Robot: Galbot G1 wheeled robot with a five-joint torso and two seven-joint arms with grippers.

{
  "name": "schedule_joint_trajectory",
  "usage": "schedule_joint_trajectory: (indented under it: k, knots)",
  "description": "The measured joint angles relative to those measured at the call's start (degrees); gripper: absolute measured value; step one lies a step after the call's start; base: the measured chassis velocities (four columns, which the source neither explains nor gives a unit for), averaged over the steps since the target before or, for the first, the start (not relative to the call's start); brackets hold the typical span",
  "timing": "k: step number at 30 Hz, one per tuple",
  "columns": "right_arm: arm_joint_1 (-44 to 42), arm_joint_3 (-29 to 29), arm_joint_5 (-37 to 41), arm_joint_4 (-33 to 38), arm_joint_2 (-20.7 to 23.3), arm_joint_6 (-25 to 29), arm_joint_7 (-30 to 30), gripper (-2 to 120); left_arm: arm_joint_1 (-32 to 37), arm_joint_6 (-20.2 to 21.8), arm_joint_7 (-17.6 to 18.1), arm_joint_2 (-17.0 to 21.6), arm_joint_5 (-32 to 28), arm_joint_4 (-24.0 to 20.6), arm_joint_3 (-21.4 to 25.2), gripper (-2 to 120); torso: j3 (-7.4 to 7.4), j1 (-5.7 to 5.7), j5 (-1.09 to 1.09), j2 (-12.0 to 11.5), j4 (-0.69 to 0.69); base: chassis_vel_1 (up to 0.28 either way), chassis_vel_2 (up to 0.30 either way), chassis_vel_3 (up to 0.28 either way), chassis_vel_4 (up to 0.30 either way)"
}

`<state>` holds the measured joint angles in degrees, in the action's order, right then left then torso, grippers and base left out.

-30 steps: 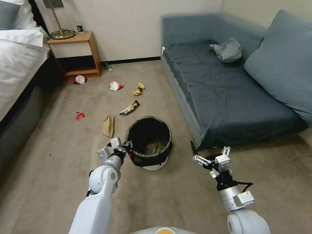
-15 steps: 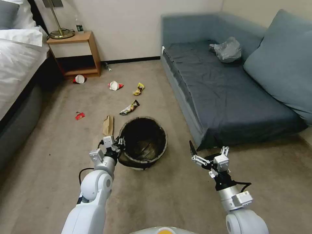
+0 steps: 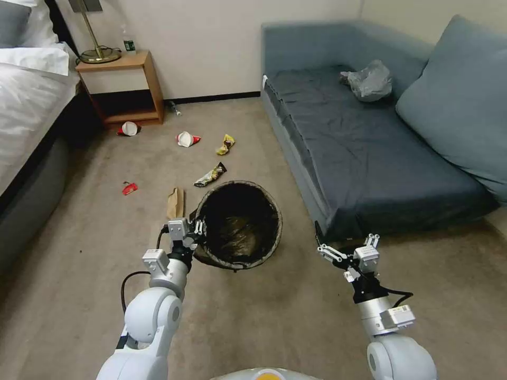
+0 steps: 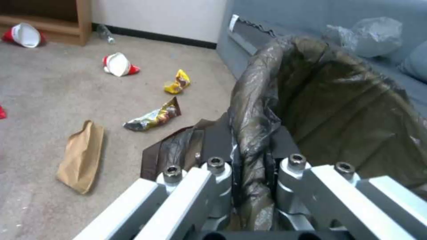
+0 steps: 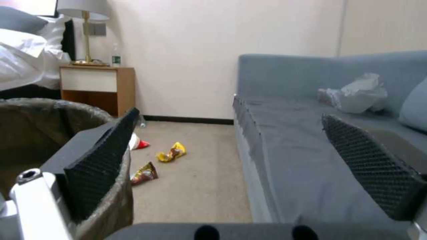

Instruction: Pick up the trash can from the floor.

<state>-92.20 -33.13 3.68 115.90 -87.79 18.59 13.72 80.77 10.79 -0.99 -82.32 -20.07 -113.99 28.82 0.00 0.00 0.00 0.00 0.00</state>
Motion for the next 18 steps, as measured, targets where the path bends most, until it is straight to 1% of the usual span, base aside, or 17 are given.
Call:
schedule_joint_trajectory:
  k: [14,18]
  knots:
    - [0.7,0.1,0.0,-0.7,0.1,-0.2,0.2,100,0.0,0.0,0.2,0.2,0.6,-0.2,0.0,6,0.00,0.00,0.00,0.0,0.00,0.000,0.000,0.000,0.000]
    - [0.9,0.0,-0.1,-1.0,0.1,-0.3,0.4,100,-0.2,-0.2,0.3,0.1,0.5,0.4,0.0,6,0.00,0.00,0.00,0.0,0.00,0.000,0.000,0.000,0.000]
